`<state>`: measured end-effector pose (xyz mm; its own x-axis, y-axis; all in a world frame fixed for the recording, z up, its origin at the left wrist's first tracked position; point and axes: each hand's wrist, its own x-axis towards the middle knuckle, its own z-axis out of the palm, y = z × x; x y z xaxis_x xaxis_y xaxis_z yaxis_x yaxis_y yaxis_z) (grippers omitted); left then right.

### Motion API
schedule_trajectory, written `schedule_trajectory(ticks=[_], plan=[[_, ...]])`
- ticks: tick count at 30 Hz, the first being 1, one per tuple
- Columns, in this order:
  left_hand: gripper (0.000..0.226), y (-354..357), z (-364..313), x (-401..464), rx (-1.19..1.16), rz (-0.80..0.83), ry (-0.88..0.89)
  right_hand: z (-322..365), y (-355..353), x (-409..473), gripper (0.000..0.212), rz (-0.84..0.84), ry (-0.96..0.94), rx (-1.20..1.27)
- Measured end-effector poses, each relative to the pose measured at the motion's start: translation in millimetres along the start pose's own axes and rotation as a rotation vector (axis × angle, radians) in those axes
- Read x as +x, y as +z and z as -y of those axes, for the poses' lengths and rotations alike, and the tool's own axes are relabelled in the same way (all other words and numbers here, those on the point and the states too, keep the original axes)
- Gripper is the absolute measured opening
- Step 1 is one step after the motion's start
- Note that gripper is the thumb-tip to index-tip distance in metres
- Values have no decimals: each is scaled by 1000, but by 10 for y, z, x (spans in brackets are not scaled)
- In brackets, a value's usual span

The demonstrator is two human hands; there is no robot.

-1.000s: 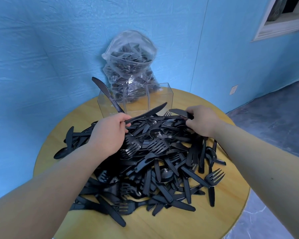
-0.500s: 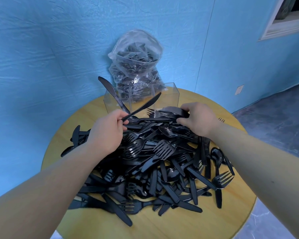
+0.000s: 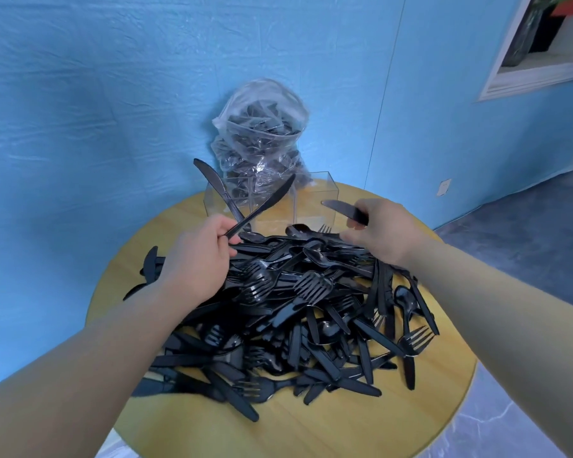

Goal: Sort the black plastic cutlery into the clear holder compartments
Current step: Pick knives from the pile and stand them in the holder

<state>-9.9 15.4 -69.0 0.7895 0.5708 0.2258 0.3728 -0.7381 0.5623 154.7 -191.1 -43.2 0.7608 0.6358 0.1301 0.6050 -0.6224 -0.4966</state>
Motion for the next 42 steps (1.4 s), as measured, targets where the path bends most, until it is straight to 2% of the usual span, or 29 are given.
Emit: schedule_trajectory(ticks=[6,9,13,18,23,35,38,42], plan=[[31,92,-124,-119,-34,55,74,-82,-37,-295,22,332,25,-31],[32,107,-151,-154,-27,54,101,-65,44,-350,28,396,-11,-213],[32,90,-108,-186,-21,44,79,-33,130,-336,26,337,-12,-198],[38,5,-39,-176,-4,13,42,61,97,-283,10,197,-5,24],[37,-101,-10,-141,-35,-18,24,165,7,-197,27,83,-8,104],[29,-262,107,-220,-90,-53,-14,641,50,-60,12,0,-76,409],[23,-338,86,-239,-74,-49,-31,748,32,-39,21,-62,-47,404],[21,-430,33,-252,23,-22,-27,847,20,-50,30,-17,-22,464]])
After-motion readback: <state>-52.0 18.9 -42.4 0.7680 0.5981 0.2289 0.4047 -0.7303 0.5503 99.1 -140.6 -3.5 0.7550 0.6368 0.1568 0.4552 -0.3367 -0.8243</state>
